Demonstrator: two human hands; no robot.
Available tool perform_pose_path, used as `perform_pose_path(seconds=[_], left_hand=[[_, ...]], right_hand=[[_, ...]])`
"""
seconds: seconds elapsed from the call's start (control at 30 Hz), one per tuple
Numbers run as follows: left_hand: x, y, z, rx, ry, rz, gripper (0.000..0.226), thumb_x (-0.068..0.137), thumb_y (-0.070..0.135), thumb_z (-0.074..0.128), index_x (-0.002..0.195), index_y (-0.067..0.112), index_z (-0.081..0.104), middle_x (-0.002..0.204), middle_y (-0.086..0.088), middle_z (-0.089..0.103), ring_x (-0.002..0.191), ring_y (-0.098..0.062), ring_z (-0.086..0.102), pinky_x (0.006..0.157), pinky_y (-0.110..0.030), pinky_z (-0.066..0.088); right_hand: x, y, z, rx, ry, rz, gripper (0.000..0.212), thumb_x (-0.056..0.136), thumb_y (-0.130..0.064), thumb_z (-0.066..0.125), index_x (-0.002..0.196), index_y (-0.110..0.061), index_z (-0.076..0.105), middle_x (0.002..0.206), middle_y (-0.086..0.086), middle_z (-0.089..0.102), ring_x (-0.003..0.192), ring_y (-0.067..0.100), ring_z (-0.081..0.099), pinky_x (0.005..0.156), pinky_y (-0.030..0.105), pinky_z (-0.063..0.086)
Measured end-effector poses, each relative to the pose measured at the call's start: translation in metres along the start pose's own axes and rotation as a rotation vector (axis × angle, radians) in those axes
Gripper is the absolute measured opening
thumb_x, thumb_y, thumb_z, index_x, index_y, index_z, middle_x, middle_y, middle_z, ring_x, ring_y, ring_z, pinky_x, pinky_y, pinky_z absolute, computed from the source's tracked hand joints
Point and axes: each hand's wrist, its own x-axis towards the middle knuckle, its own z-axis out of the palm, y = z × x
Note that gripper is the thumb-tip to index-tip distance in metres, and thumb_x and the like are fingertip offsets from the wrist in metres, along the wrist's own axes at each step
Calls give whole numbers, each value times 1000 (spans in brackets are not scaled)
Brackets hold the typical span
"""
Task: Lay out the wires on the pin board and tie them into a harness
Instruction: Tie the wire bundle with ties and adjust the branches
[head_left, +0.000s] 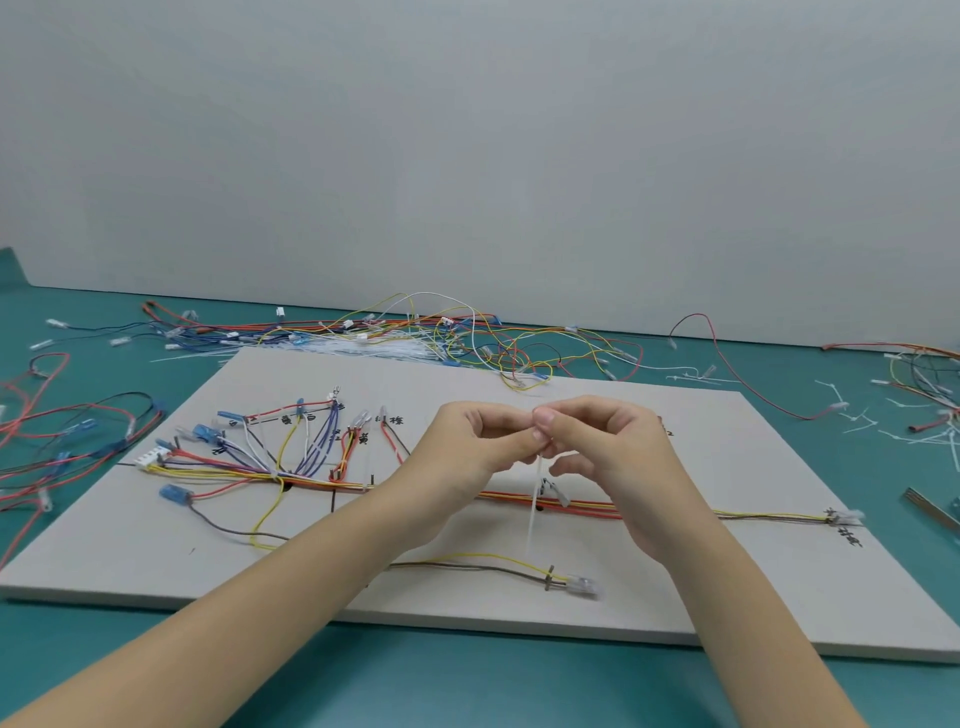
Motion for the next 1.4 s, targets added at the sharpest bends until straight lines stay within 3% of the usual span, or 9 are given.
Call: perform_pose_path(seconds=[0.23, 0.33, 0.43, 0.6, 0.73, 0.97, 1.13, 1.4], left_hand=[[1, -1, -3, -64, -59, -94, 11, 86, 23, 70, 78, 25, 78, 79, 8, 70, 73, -2, 60, 80, -22, 45], [1, 0, -4, -111, -80, -130, 7, 79, 29, 73, 80, 24, 78, 82, 7, 71, 75, -3, 61, 76, -19, 46], [1, 0, -6, -130, -63, -151, 18, 67, 36, 76, 79, 23, 78, 81, 6, 71, 77, -4, 62, 71, -16, 47], [2, -6, -7, -35, 7, -138, 3, 81, 22, 75, 78, 20, 75, 72, 5, 68, 70, -5, 60, 66, -14, 47], [1, -8, -3, 9, 21, -101, 5, 83, 18, 74, 80, 15, 75, 68, 6, 69, 64, -3, 60, 60, -11, 46], [0, -8, -1, -33, 13, -170, 8, 82, 22, 75, 82, 14, 77, 75, 0, 73, 63, -6, 61, 60, -17, 50], [3, -8, -5, 42, 30, -96, 9, 83, 22, 75, 81, 14, 76, 72, 1, 71, 63, -6, 59, 61, -16, 50], [3, -13, -4, 110, 29, -28, 5, 83, 16, 75, 81, 12, 75, 71, -2, 72, 65, -7, 60, 61, -18, 50]], right_hand=[[4, -9, -6, -37, -36, -6, 9, 84, -9, 69, 79, -1, 73, 73, 13, 68, 63, 17, 61, 55, 23, 48], [5, -8, -7, -54, -35, -14, 10, 84, -10, 70, 75, -6, 75, 71, 14, 68, 64, 17, 61, 55, 23, 47], [7, -5, -7, -19, -34, -2, 9, 82, -11, 72, 75, -8, 76, 73, 14, 68, 66, 19, 61, 55, 23, 47], [6, -2, -8, -12, -101, 43, 16, 76, -21, 74, 80, -6, 77, 79, 17, 72, 69, 18, 66, 58, 22, 50], [7, 1, -10, -91, -89, 25, 11, 85, -12, 69, 80, -3, 74, 76, 18, 71, 67, 19, 66, 58, 22, 50], [9, 1, -11, -27, 48, -27, 13, 89, -8, 64, 86, 2, 71, 75, 5, 67, 68, 14, 63, 53, 22, 49], [7, 5, -6, 107, 15, 106, 17, 88, -10, 66, 100, -1, 71, 76, 9, 69, 65, 15, 65, 52, 20, 48], [6, 8, -11, 242, 22, 277, 29, 69, -23, 72, 92, -5, 73, 78, 5, 72, 69, 11, 68, 57, 16, 52]])
